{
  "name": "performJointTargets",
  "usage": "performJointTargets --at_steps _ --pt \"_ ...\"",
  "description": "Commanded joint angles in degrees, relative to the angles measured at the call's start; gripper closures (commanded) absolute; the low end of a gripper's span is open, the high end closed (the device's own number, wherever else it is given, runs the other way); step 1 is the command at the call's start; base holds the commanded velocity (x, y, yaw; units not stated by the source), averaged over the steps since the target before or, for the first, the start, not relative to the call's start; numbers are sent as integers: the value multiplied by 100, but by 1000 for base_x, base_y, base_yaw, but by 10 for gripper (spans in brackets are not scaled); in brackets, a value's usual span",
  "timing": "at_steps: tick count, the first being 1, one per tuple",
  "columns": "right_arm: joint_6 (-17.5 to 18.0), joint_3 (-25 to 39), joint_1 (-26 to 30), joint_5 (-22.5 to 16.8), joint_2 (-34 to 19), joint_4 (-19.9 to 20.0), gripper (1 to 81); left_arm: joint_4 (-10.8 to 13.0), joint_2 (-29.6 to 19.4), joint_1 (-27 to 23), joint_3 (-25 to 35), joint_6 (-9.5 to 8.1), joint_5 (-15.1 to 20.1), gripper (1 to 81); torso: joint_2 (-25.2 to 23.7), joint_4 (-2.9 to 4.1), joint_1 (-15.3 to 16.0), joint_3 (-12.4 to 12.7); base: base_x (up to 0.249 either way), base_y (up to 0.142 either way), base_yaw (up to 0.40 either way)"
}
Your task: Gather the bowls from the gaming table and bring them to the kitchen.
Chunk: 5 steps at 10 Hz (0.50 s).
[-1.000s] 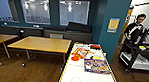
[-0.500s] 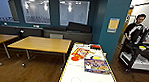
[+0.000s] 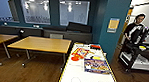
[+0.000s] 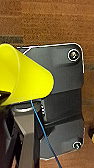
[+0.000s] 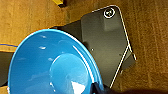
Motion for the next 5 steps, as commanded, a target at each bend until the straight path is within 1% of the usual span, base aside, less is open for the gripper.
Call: performJointTargets --at_steps 1,2,3,5 --pt "-36 -119 120 -259 -58 -160 811 117 86 -218 19 59 262 811 0 0 3 215 0 0 0" --pt "-36 -136 111 -259 -49 -178 811 125 112 -218 19 59 262 811 0 0 3 44 0 0 0" --pt "-28 -163 102 -259 -67 -204 811 108 68 -218 19 68 262 811 0 0 3 123 0 0 0" --pt "-27 -76 84 -259 -145 -292 811 64 -46 -218 62 59 279 811 -2 0 3 162 0 0 0"
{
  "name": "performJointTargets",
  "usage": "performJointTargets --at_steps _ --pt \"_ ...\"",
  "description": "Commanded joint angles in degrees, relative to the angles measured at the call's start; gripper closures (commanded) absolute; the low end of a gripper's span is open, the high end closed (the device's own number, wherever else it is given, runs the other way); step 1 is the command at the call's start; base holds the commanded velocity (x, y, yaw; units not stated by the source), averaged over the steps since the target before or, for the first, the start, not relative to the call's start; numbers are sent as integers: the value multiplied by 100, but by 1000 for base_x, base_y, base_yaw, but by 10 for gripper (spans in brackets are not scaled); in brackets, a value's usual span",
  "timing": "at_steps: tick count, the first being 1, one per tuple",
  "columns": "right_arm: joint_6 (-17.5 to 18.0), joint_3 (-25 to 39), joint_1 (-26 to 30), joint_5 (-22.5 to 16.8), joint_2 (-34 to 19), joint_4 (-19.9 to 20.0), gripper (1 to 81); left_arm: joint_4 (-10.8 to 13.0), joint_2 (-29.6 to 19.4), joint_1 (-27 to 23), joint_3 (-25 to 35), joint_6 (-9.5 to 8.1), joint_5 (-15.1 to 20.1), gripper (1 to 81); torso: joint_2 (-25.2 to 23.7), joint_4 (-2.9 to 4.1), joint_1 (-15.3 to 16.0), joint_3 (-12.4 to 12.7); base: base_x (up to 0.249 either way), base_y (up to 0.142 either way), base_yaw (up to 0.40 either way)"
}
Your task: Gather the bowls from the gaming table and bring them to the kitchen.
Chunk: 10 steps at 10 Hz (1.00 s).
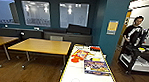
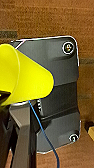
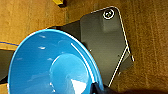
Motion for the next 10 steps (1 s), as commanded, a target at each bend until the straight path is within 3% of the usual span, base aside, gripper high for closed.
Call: performJointTargets --at_steps 1,6,10 --pt "-27 200 139 -245 -279 -247 811 -7 -182 -259 67 58 312 811 0 0 7 0 0 0 0" --pt "-10 1455 77 -211 -1183 -485 811 -16 -779 -232 1007 58 286 811 -2 0 7 0 0 0 0" --pt "-1 1597 86 -210 -1158 -485 811 -16 -771 -224 1017 49 286 811 -2 0 7 0 0 0 0"
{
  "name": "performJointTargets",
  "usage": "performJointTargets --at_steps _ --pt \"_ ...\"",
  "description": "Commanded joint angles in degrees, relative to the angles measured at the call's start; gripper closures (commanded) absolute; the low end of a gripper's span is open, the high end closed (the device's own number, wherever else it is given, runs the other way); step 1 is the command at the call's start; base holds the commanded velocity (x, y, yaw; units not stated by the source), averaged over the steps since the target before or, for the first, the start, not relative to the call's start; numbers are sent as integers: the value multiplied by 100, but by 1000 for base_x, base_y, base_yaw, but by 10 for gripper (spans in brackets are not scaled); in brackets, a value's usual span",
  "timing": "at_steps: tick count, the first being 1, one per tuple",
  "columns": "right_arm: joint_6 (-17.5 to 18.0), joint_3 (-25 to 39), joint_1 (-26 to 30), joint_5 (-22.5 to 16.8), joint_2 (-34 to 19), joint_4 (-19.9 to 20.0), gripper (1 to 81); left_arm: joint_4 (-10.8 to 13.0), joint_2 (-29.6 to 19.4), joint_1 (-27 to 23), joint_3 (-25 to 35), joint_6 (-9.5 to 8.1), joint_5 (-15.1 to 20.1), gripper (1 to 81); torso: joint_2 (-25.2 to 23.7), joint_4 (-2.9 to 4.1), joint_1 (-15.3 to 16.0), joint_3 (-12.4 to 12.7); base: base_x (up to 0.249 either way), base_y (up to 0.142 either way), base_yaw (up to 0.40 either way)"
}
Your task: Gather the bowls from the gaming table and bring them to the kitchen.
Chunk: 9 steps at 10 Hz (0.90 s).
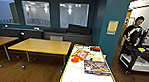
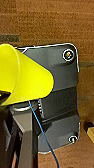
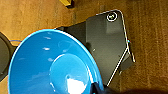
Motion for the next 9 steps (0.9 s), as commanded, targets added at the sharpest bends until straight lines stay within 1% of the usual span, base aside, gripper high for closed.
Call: performJointTargets --at_steps 1,3,5,9 --pt "5 97 171 -216 -31 -154 811 2 -25 -238 74 51 286 811 0 0 7 0 0 0 0" --pt "40 97 180 -216 -4 -154 811 10 -17 -247 74 59 286 811 0 0 7 2 0 0 0" --pt "58 10 215 -216 -22 -154 811 28 -17 -238 65 59 286 811 0 0 7 2 -67 0 0" --pt "58 53 180 -216 -22 -154 811 45 18 -229 66 68 286 811 0 0 8 0 -116 0 0"
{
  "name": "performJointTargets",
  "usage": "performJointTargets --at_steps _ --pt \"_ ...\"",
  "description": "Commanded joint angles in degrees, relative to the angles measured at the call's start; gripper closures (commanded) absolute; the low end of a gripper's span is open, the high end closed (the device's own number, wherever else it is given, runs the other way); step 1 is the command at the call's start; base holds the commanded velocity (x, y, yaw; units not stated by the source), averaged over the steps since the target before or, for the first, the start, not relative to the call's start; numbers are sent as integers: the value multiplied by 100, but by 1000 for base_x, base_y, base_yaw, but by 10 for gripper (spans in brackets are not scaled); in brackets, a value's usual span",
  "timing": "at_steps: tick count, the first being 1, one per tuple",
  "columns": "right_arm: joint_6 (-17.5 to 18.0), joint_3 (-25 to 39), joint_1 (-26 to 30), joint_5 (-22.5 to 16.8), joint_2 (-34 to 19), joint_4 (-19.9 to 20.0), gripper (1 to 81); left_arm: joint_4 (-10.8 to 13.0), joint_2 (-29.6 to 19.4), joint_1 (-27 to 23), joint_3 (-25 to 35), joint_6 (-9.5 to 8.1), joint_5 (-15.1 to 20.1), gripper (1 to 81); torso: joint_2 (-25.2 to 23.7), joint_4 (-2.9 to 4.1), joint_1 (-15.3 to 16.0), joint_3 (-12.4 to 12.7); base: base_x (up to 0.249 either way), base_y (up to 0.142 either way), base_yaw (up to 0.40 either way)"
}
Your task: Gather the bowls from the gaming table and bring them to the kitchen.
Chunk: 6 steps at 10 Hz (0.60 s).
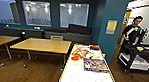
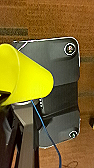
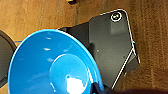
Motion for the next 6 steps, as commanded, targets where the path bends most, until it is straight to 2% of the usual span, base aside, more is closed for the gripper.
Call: performJointTargets --at_steps 1,6 --pt "14 115 151 -226 -164 -118 811 51 -30 -257 2 67 291 811 0 0 0 0 -141 0 0" --pt "14 124 125 -173 -208 -118 811 42 -39 -239 -42 67 291 811 -2 0 -1 2 -140 0 0"
